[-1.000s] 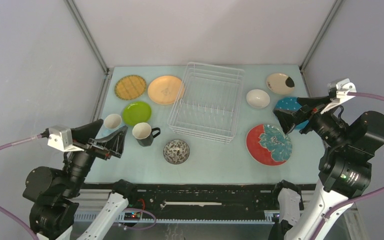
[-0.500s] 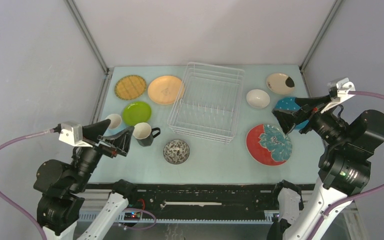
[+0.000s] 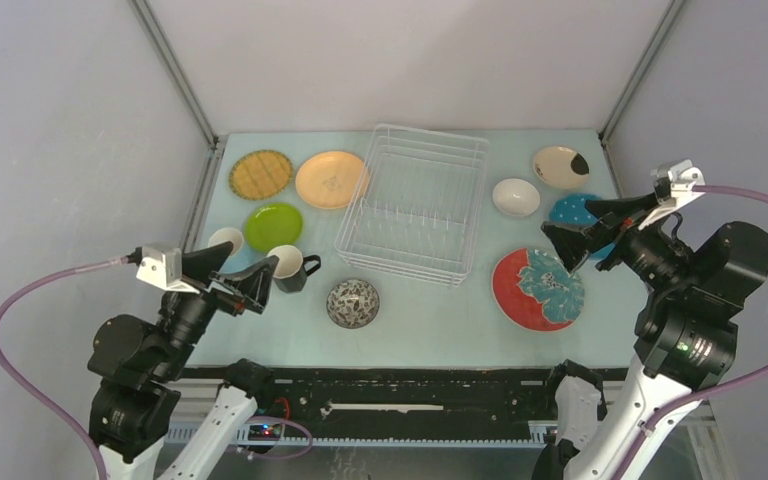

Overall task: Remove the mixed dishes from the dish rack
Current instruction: Reset both arms

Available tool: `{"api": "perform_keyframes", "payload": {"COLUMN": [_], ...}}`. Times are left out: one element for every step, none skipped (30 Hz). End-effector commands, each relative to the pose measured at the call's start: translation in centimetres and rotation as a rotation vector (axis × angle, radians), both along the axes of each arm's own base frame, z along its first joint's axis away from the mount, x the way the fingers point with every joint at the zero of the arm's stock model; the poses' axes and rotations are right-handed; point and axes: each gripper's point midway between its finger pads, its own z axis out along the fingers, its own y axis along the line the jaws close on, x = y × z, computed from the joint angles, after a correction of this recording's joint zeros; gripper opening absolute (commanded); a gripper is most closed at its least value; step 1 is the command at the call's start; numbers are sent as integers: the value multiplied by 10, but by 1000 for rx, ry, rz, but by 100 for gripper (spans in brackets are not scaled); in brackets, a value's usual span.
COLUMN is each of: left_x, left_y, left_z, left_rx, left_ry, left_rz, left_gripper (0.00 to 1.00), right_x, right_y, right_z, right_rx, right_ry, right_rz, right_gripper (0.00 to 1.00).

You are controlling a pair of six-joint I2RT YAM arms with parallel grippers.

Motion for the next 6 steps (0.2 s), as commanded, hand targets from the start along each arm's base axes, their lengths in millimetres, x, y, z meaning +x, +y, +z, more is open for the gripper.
{"api": "perform_keyframes", "payload": {"left_x": [0,-1,-1,-1,-1,0], "left_y": [-4,-4,-3,-3,-3,-2], "left_z": [5,5,5,4,4,3], "left_rx": [-27,-24,-22,-18,-15,-13], "left_ry": [-26,-27,-28,-26,-27,-24], "left_rz": [-20,-18,-18,-17,-14,-12], "left_gripper": [100,100,100,100,100,100], "right_x": [-1,0,1,0,-1,-3], "right_y": [1,0,0,0,2,4], "right_z": [0,-1,-2,-2,-3,-3], "right_rx": [-11,-9,-8,-4,-4,-4], "right_ry": [-18,-15,-15,-13,-14,-15], "right_rz": [9,9,4,5,14,32], "right_gripper": [100,100,100,100,100,100]}}
